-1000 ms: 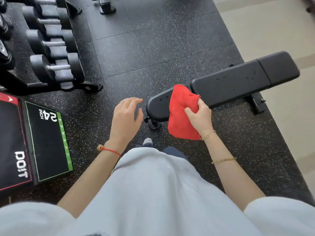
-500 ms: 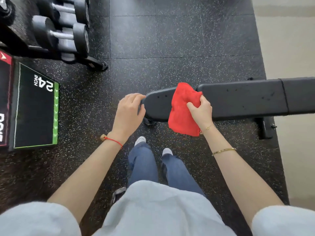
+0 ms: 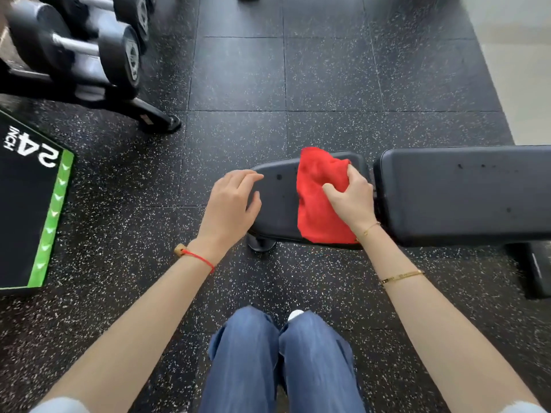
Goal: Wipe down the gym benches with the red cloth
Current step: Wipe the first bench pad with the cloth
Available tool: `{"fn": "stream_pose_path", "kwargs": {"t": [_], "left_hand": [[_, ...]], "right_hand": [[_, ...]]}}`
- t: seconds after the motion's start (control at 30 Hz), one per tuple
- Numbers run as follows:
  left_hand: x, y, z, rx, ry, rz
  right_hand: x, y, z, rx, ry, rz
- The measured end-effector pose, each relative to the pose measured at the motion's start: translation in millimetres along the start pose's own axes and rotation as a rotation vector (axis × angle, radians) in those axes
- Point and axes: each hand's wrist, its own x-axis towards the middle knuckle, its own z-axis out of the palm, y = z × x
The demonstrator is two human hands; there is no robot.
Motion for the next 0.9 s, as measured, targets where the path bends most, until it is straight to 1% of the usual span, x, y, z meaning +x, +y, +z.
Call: {"fn": "stream_pose_path", "kwargs": {"t": [0.17,0.23,0.3,0.37,0.4,0.47,0.53,0.57,0.73,0.9], "left_hand": [[11,-39,71,0.013,0.058,0.068],[12,-53,92,0.02,0.084,0.093],[13,-65,108,0.035,0.11,0.119],[15,-71,117,0.049,0.133,0.143],[16,-74,122,0.063,0.147,0.159],[18,-78,128,0.092,0.174,0.197],[19,-81,131,0.101,0.211,0.232],[20,-82,132,0.098,0.224,0.239],[20,-84,134,0.062,0.235,0.212],[19,-76,134,0.015,0.228,0.198]], "right_hand": [[27,49,48,-0.072,0.052,-0.111],[31,64,59,-0.194,0.105,-0.141],[33,78,64,-0.3,0.196,-0.257],[33,84,62,-0.399,0.253,-0.449],[34,85,62,-0.472,0.241,-0.529],[35,84,66,-0.578,0.098,-0.622],[37,83,75,-0.668,-0.064,-0.638],[37,84,79,-0.707,-0.106,-0.626],[27,90,86,-0.773,-0.089,-0.589],[4,101,79,-0.86,-0.011,-0.659]]}}
